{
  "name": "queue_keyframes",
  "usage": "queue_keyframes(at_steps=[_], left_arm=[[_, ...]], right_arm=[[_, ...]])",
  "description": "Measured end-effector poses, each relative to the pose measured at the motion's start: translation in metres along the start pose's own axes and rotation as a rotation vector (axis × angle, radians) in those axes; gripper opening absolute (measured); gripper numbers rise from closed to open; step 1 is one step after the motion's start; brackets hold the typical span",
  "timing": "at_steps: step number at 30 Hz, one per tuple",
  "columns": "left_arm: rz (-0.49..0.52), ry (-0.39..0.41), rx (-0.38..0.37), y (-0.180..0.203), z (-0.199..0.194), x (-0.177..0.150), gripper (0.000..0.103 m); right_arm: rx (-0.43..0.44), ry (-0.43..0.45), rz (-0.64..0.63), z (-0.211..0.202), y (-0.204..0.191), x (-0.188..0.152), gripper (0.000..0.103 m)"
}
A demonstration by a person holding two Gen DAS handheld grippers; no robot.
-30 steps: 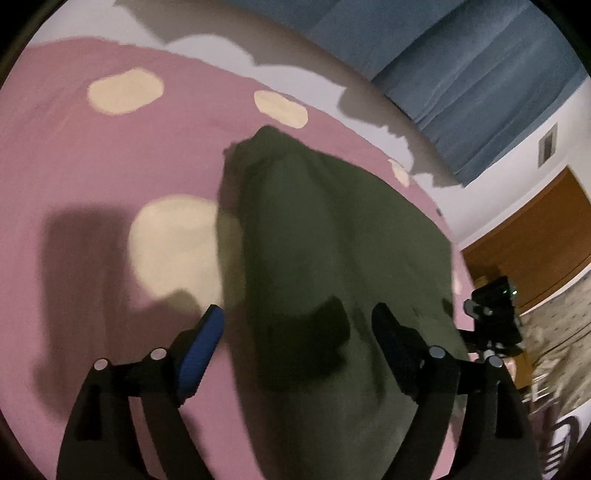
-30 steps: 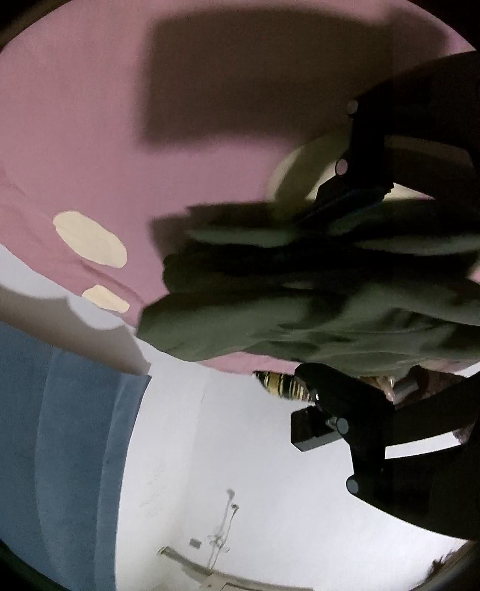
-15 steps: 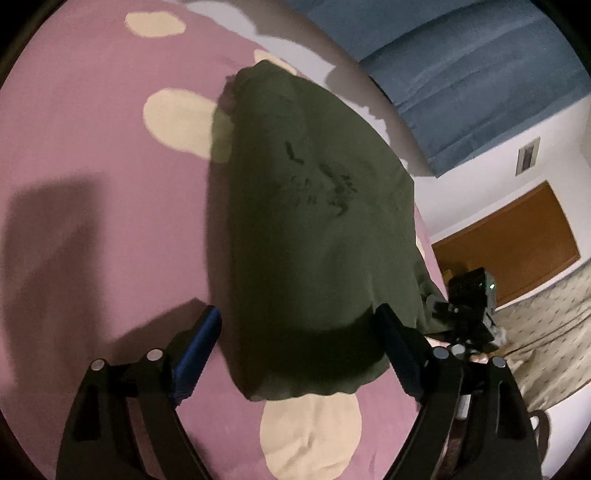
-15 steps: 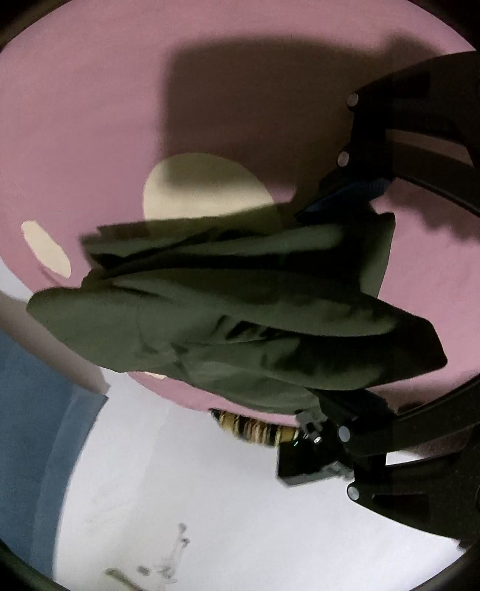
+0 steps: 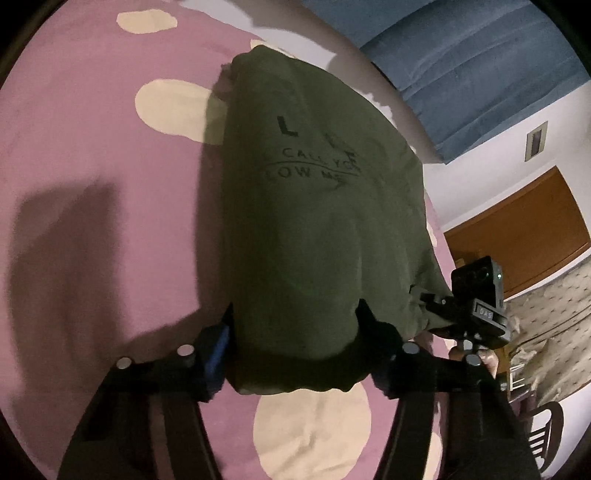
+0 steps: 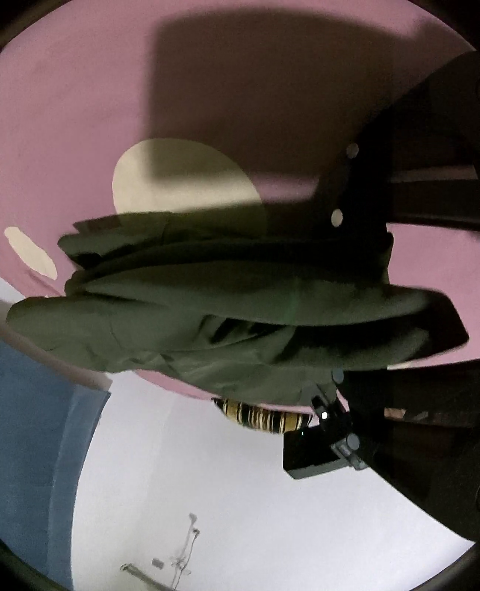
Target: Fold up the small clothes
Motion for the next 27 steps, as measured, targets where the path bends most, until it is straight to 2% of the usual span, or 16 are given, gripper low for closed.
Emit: queue_keyframes(at_steps=[9, 14, 23, 27], left_arm=[[-0.011, 0.014, 0.039, 0.014, -0.018, -0.004, 0.056], [-0.005, 0.009, 0.045, 0.014, -0.016, -0.012, 0.056], [0.013, 0.021, 0.071, 0.007, -0.004, -0.014, 0.056], [0.018, 0.023, 0.059, -0.001, -0.001, -0.014, 0.056]], right_arm=[[0.075, 0.013, -0.024, -0.01, -0.014, -0.009, 0.023], [0.087, -0.003, -0.028, -0.011, -0.009, -0.02, 0.023], [0.127, -0.008, 0.002, 0.004, 0.009, -0.018, 0.023], [0.143, -0.01, -0.015, -0.002, 0.018, -0.019, 0.022]])
Point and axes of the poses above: each gripper's, at about its wrist camera, not at the fingertips, and z roughly the way its jaws point, y to its right, x to its top, the point moved 4 cm from there along z, roughly the way its jaws point, and after that the axes turned 15 degrees about -y, right-handed, at the moved point
